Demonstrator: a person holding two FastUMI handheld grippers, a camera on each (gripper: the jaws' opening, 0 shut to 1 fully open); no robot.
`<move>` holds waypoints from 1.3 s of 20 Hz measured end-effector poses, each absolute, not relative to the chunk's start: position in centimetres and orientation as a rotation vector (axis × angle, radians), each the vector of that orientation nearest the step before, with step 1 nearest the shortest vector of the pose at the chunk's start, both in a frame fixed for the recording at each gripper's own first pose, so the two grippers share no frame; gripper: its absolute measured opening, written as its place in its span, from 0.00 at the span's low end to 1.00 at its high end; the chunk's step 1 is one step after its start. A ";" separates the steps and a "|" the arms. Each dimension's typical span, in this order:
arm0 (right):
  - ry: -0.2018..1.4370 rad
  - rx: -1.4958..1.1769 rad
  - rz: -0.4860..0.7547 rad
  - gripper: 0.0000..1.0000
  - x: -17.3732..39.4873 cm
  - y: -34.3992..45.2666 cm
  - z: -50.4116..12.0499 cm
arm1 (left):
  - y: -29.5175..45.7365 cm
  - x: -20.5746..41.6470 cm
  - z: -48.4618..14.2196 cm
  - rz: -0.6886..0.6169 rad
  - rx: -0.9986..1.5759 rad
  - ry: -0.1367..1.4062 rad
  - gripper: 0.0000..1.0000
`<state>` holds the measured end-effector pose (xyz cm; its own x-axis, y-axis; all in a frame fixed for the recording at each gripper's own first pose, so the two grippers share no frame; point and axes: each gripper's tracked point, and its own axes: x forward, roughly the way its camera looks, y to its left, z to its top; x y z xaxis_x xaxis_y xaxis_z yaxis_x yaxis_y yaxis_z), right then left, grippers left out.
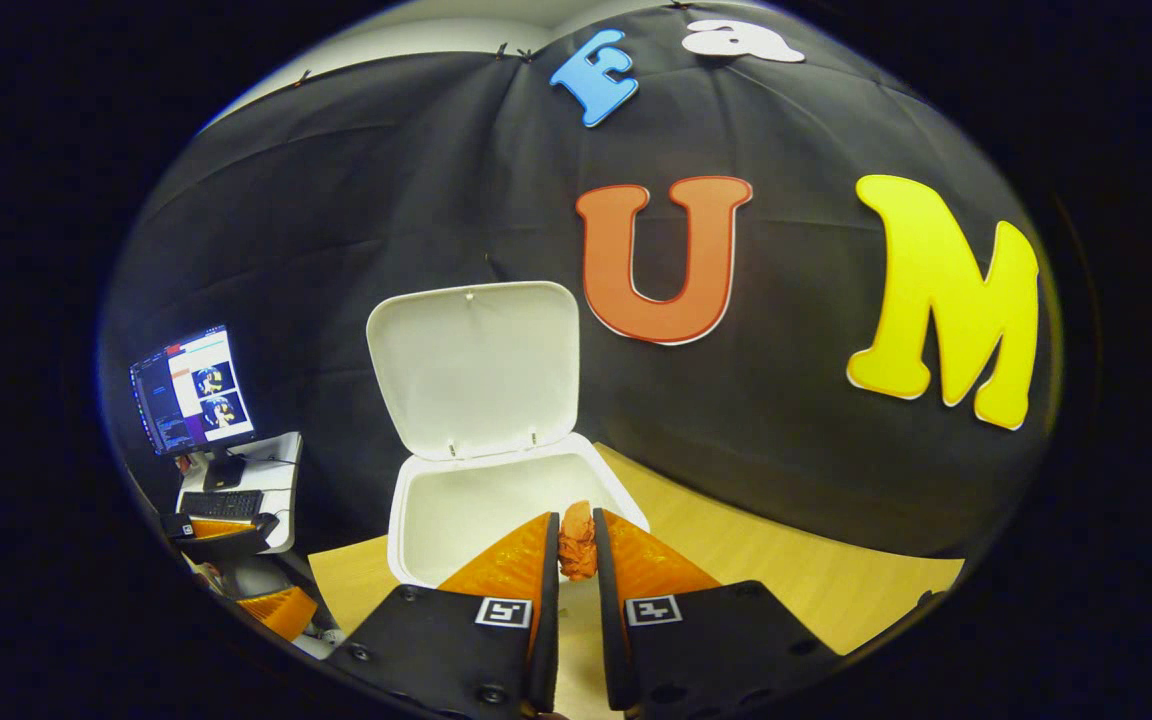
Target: Press the lid of the desktop garbage bin to open it, pick up the crumpled paper on the desktop and throw it into the bin, then pick up the pop can on the desktop and drop it into the bin, and finally close the garbage bin lid.
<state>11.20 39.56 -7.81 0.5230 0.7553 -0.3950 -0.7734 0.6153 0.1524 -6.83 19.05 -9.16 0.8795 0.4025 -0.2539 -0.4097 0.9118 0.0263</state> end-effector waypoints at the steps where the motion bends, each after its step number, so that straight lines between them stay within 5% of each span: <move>1: 0.461 -0.051 0.913 0.19 11.6 40.7 -8.5 | 19.8 -7.4 -9.4 0.440 -0.038 0.260 1.00; 7: 0.503 -0.119 0.900 0.19 12.6 45.3 -12.0 | 22.1 -9.5 -9.7 0.503 -0.041 0.260 1.00; 14: 0.537 -0.141 0.891 0.33 12.6 46.4 -14.4 | 23.1 -9.8 -10.2 0.506 -0.034 0.265 1.00; 21: 0.499 -0.105 0.882 0.62 12.8 44.8 -12.6 | 21.8 -8.3 -9.8 0.457 -0.032 0.253 1.00; 25: 0.439 -0.034 0.876 0.64 12.4 42.3 -9.7 | 19.9 -6.6 -9.4 0.397 -0.018 0.240 1.00; 26: 0.418 -0.016 0.868 0.72 12.5 41.3 -8.9 | 19.2 -5.9 -9.1 0.381 -0.006 0.234 1.00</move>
